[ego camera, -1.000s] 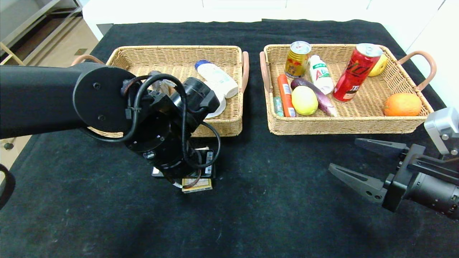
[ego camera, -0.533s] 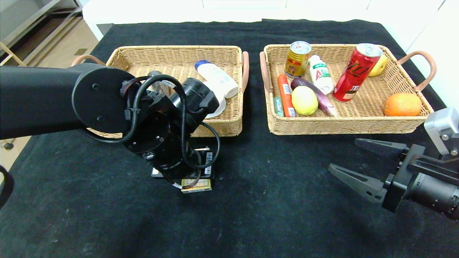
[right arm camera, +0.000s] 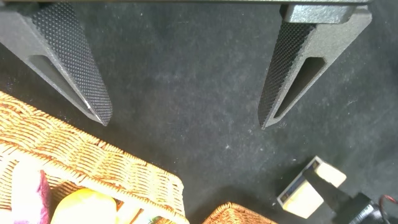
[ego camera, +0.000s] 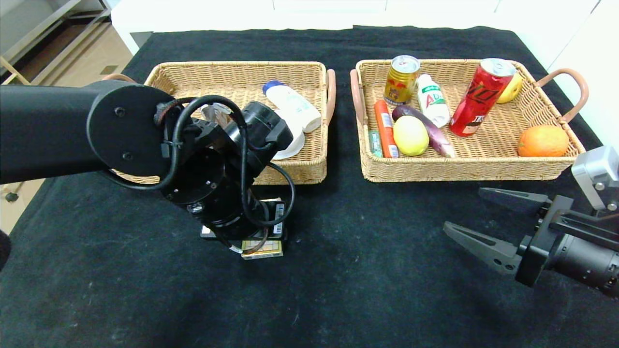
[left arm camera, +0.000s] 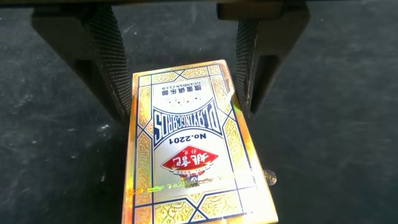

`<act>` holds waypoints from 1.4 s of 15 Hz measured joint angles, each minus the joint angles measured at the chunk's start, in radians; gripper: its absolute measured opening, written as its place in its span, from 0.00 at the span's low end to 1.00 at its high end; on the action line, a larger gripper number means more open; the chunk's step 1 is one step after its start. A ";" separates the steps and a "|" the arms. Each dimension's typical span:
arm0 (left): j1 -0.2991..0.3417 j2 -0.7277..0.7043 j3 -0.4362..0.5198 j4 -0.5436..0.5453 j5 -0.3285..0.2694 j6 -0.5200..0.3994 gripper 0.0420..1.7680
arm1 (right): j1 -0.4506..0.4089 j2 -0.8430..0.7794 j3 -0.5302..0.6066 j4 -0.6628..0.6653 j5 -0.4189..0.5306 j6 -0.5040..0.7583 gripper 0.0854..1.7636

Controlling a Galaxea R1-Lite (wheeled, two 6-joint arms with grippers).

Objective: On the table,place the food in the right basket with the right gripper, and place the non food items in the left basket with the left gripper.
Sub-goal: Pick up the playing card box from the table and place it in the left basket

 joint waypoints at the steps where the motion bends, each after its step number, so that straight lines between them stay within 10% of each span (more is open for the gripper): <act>1: 0.000 -0.008 -0.002 0.001 0.010 0.003 0.57 | 0.000 0.000 0.000 0.000 0.000 0.000 0.97; 10: -0.030 -0.099 -0.014 0.009 0.102 0.033 0.57 | 0.001 0.001 0.002 0.000 0.000 0.000 0.97; 21: -0.010 -0.088 -0.242 -0.037 0.124 0.151 0.57 | 0.002 0.002 0.005 0.000 0.000 -0.001 0.97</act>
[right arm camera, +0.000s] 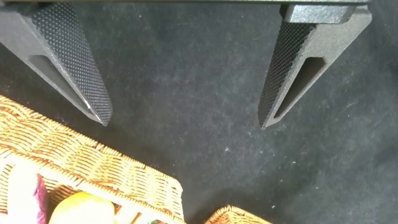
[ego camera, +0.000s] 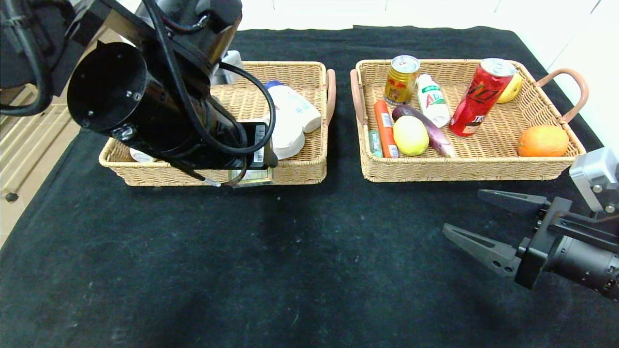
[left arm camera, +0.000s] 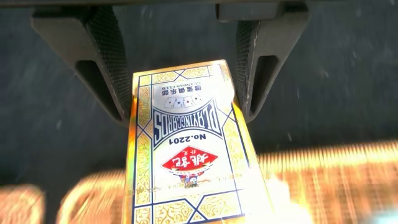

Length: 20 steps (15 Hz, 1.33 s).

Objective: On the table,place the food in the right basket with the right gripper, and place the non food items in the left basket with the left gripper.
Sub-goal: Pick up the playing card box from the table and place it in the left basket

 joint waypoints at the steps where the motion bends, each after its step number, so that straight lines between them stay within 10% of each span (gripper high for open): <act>1: 0.006 0.006 -0.008 -0.041 0.000 0.017 0.57 | 0.001 0.000 0.000 0.000 0.000 0.000 0.97; 20: 0.123 0.157 -0.018 -0.547 0.023 0.223 0.56 | 0.000 -0.002 0.000 0.000 0.000 0.000 0.97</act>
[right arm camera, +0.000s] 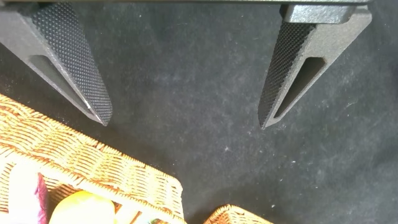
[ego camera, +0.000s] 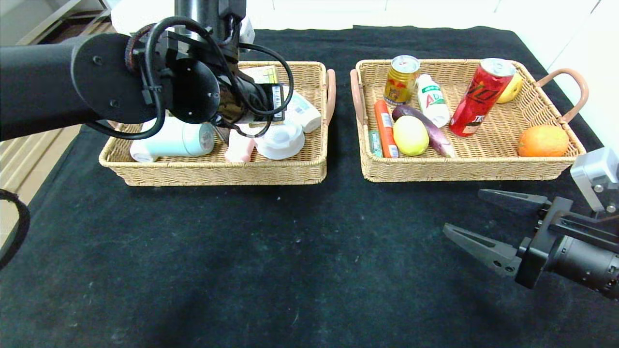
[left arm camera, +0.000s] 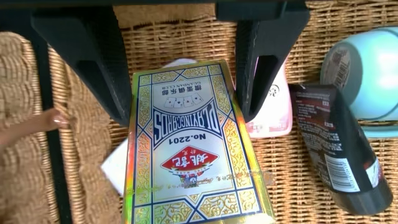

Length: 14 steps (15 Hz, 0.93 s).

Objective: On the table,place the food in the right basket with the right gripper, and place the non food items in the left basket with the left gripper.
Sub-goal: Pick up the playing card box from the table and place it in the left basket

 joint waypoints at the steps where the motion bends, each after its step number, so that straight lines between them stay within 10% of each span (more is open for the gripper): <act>1: 0.005 0.009 0.000 -0.004 0.000 0.005 0.56 | 0.000 0.000 0.000 -0.003 0.000 0.000 0.97; 8: 0.011 0.034 0.000 -0.006 -0.002 0.016 0.56 | -0.001 0.000 0.000 -0.006 0.000 0.001 0.97; 14: 0.012 0.036 0.004 -0.005 0.003 0.021 0.78 | 0.000 0.000 0.000 -0.006 0.000 0.001 0.97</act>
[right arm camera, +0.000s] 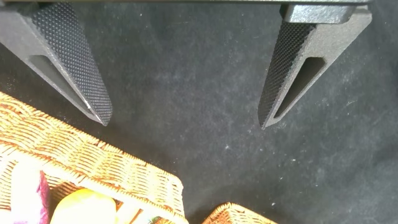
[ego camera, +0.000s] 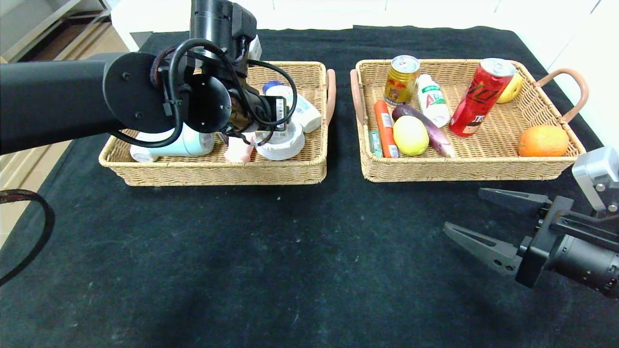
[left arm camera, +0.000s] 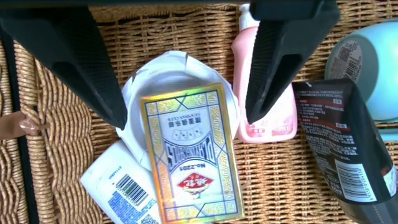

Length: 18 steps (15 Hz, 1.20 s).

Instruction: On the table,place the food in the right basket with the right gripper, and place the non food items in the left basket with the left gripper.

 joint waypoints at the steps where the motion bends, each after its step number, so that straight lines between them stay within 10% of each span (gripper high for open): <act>1: 0.000 0.000 0.000 0.000 0.000 0.000 0.80 | 0.000 0.000 0.000 0.000 0.000 0.000 0.97; 11: -0.002 -0.039 0.022 0.014 0.003 -0.010 0.92 | 0.000 -0.003 0.003 0.000 0.001 0.000 0.97; 18: -0.031 -0.327 0.279 0.026 0.002 -0.002 0.95 | -0.027 -0.054 -0.009 0.000 0.006 0.010 0.97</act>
